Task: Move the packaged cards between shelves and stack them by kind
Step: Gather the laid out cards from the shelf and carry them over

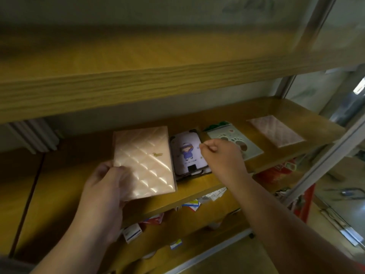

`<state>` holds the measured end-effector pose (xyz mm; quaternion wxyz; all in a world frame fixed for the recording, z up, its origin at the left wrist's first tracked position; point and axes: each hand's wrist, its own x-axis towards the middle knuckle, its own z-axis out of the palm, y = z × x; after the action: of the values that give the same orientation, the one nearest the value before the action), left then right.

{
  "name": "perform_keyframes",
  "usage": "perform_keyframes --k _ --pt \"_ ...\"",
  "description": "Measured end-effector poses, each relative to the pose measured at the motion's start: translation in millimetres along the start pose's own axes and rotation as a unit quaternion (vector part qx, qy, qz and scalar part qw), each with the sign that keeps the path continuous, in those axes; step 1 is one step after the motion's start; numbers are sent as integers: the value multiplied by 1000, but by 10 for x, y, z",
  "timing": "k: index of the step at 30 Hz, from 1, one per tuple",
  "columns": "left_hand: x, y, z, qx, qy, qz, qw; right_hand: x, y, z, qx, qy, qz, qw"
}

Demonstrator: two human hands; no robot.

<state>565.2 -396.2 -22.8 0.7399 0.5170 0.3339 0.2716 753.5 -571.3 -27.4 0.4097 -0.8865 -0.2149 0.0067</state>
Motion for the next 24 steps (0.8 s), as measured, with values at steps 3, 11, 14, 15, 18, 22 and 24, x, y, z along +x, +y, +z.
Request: perform_keyframes --k 3,11,14,15,18,22,24 --pt "-9 -13 116 1 21 7 1000 30 105 1 -12 -26 -41 999" --pt "-162 -134 838 -2 51 -1 999 116 569 -615 -38 -15 -117 992" --pt "-218 -270 1245 -9 47 -2 999 208 854 -1039 -93 -13 -122 988" --pt "-231 -315 1388 -14 44 -2 999 244 956 -1187 -110 -10 -127 986" --pt "-265 -463 1857 -12 22 -11 1000 341 1267 -1621 -155 -16 -139 978" --pt "-223 -669 2535 1 -8 -13 1000 461 1701 -2101 -157 -13 -135 978" --pt "-155 -776 2894 19 -18 -9 1000 517 1896 -2298 -153 -16 -134 979"
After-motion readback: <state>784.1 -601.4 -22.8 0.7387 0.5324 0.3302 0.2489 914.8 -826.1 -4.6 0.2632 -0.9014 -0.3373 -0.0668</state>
